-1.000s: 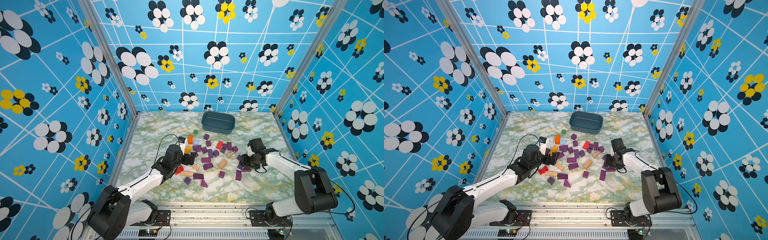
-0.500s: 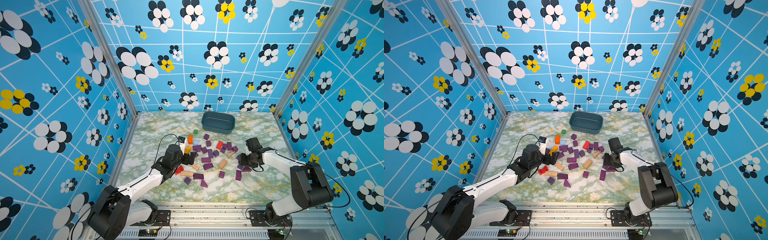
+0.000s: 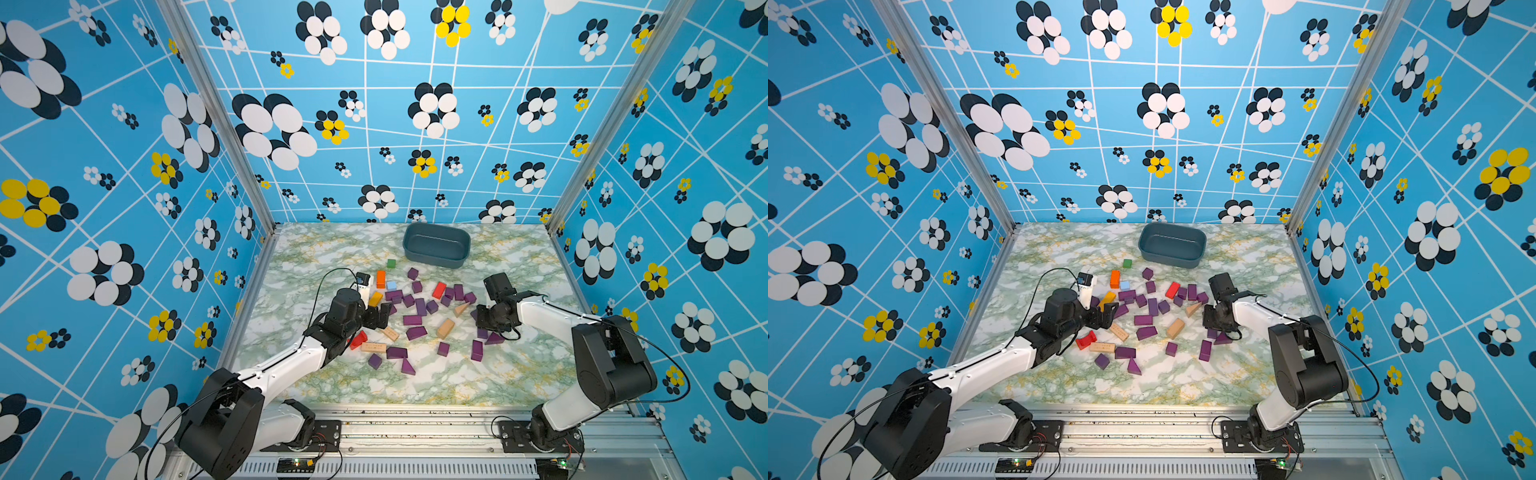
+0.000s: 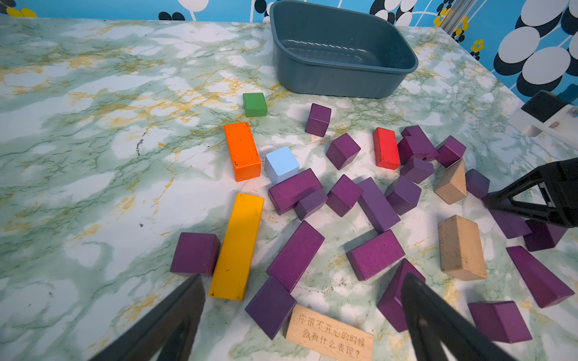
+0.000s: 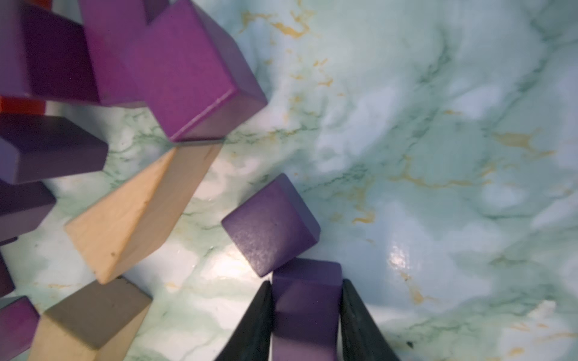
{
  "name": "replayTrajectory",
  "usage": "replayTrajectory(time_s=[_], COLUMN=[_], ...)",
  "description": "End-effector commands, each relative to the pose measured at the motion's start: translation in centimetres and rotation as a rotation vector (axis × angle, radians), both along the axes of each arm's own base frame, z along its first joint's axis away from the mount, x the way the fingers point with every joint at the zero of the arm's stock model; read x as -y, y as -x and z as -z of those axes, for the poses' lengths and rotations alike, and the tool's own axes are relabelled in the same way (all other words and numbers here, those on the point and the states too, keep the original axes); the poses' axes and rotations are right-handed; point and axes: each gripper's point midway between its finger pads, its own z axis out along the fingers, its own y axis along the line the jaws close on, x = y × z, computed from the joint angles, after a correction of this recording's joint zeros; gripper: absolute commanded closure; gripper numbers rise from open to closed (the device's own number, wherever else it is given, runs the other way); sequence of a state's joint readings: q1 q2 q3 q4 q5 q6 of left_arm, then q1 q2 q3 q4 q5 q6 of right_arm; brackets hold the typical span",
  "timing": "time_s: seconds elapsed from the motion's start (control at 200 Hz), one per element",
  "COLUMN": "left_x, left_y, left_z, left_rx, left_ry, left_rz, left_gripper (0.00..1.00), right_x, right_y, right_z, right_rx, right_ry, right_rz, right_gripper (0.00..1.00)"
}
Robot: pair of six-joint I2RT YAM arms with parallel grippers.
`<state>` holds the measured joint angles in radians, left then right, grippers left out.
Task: Pick purple bricks into the storage bin
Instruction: Pick up the building block from the center of the board.
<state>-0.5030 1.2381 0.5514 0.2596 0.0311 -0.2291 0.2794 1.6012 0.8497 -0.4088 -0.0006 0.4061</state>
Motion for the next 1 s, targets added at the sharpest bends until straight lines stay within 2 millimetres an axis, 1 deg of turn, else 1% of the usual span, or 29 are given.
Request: replayTrajectory(time_s=[0.0, 0.1, 0.36, 0.555, 0.79, 0.994], left_x=[-0.2, -0.2, -0.3, -0.5, -0.2, -0.4], left_y=[0.0, -0.1, 0.0, -0.2, -0.4, -0.2], left_z=[0.3, 0.4, -0.2, -0.1, -0.1, -0.2], left_rx=[-0.007, -0.008, 0.01, 0.005, 0.003, 0.012], left_ry=[0.016, 0.017, 0.026, 0.025, 0.036, 0.041], left_rz=[-0.006, -0.004, -0.002, -0.008, -0.002, 0.0], left_gripper=[0.0, 0.0, 0.01, 0.01, 0.0, 0.0], right_x=[0.2, 0.1, -0.4, -0.8, -1.6, -2.5], right_y=[0.4, 0.2, -1.1, -2.4, -5.0, -8.2], right_z=[0.4, -0.3, -4.1, -6.8, -9.4, -12.1], right_rx=[-0.025, -0.002, 0.103, 0.166, 0.202, 0.271], right_ry=[0.025, 0.014, -0.033, -0.046, -0.04, -0.043], right_rz=[0.007, 0.011, 0.026, 0.012, -0.031, -0.059], right_gripper=[0.68, 0.77, 0.78, 0.78, 0.79, 0.81])
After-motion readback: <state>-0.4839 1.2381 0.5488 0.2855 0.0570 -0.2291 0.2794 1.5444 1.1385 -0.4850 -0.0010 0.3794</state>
